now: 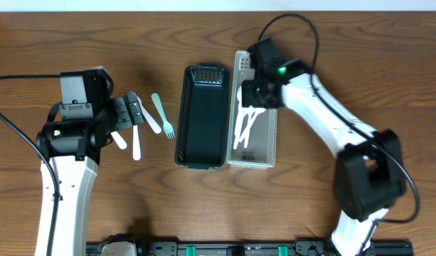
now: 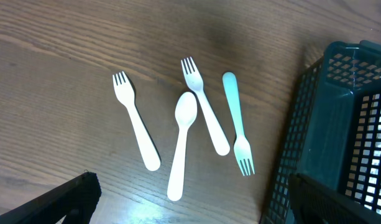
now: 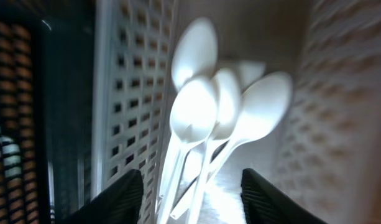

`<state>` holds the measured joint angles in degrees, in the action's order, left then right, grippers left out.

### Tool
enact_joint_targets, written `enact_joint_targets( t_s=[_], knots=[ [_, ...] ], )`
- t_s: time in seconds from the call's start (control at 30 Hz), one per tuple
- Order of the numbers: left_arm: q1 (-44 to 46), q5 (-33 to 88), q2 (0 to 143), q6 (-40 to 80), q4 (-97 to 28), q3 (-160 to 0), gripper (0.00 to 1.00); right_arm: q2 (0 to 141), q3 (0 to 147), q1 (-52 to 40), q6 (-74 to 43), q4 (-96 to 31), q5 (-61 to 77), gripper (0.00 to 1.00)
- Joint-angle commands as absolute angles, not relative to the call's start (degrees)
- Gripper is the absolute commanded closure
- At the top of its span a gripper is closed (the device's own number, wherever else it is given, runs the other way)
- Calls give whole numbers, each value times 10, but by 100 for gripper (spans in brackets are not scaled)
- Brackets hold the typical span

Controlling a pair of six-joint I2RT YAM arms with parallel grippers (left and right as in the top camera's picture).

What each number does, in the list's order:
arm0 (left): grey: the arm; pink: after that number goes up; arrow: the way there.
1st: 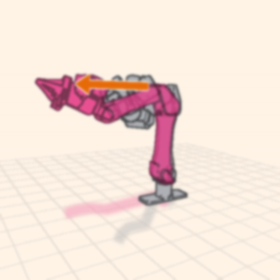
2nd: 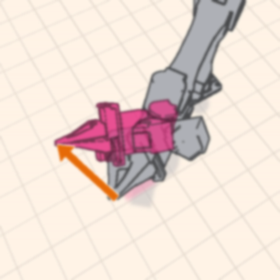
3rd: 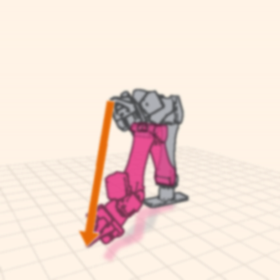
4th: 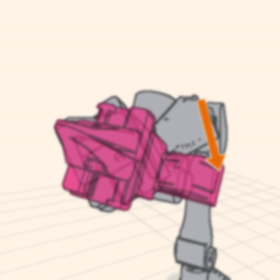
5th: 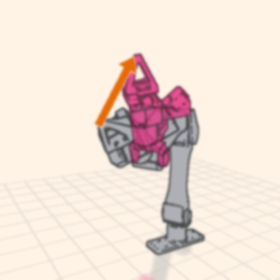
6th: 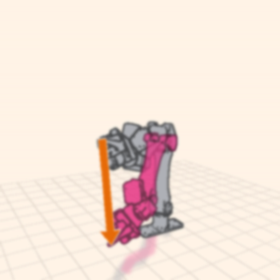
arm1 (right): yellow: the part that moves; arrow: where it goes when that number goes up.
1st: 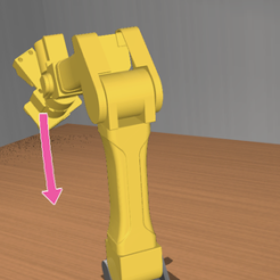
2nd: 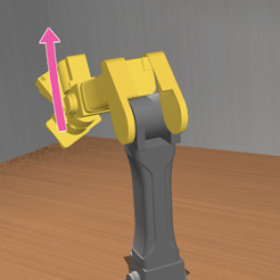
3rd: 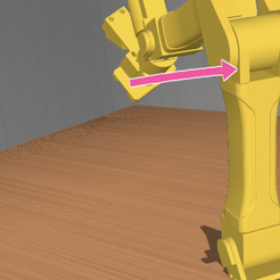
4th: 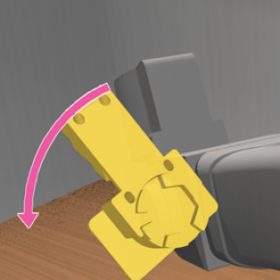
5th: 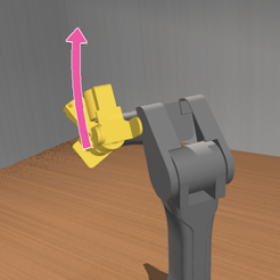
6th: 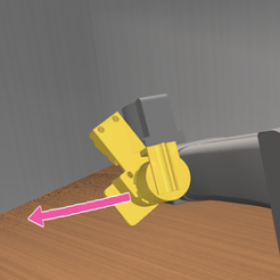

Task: Pack container
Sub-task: 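Place the last spoon into the clear basket, retract right arm, then grasp the white fork with the left gripper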

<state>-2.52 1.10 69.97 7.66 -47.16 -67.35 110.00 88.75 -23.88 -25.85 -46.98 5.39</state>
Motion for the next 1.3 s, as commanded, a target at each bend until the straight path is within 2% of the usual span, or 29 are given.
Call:
enact_joint_targets(
  t_s=[0.0,0.13,0.23,0.37,0.43,0.57,0.63,0.73,0.97,1.13,1.27],
  knots=[
    [-28,8,700,77,-474,-687,2,1021,915,-183,-235,-472,31,42],
    [-28,-23,716,86,-484,-687,0,982,915,-89,-235,-493,1,39],
    [-36,-76,750,150,-515,-687,0,982,914,-12,-236,-521,-2,33],
    [-67,-54,822,175,-532,-687,0,994,903,66,-237,-551,10,16],
    [-85,-21,861,179,-531,-687,0,998,897,93,-237,-557,18,16],
    [-116,26,937,228,-517,-687,15,999,887,125,-237,-558,19,16],
    [-125,36,966,262,-505,-687,19,999,887,129,-237,-558,19,16],
    [-131,41,1001,305,-484,-687,20,999,887,127,-236,-559,19,16],
    [-132,50,1050,279,-438,-687,25,999,887,127,-235,-562,19,17],
    [-142,50,1083,267,-429,-687,36,999,887,127,-235,-568,17,18],
    [-147,50,1099,267,-432,-687,37,999,887,127,-235,-568,17,18]
  ],
)
